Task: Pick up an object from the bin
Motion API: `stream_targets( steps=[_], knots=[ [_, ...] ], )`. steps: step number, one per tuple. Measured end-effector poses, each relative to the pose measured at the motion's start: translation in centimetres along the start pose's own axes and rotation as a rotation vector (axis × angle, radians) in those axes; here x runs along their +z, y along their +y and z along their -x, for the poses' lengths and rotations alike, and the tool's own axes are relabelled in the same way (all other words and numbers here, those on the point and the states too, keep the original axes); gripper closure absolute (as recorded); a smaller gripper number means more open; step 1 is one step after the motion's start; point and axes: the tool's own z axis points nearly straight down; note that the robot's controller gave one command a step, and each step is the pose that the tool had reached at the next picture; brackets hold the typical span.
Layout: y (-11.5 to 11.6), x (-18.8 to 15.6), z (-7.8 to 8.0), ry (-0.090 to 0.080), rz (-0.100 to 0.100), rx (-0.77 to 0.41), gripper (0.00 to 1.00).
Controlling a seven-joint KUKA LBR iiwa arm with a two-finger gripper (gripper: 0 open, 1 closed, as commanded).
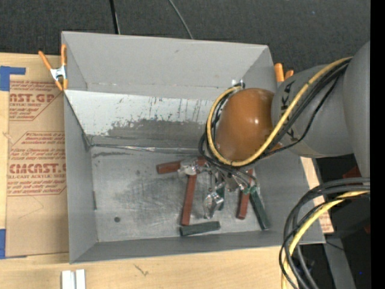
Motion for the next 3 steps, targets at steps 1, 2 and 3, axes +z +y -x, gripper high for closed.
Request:
stream_targets(
  steps=[1, 2, 3],
  knots=[
    [-2.0, 2.6, -1.9, 0.003, -0.003, -0.379, 1.00],
    [-2.0, 2.6, -1.9, 0.003, -0.003, -0.379, 1.00],
    [-2.8, -15.5, -1.4, -0.008, -0.004, -0.397, 1.00]
  ],
)
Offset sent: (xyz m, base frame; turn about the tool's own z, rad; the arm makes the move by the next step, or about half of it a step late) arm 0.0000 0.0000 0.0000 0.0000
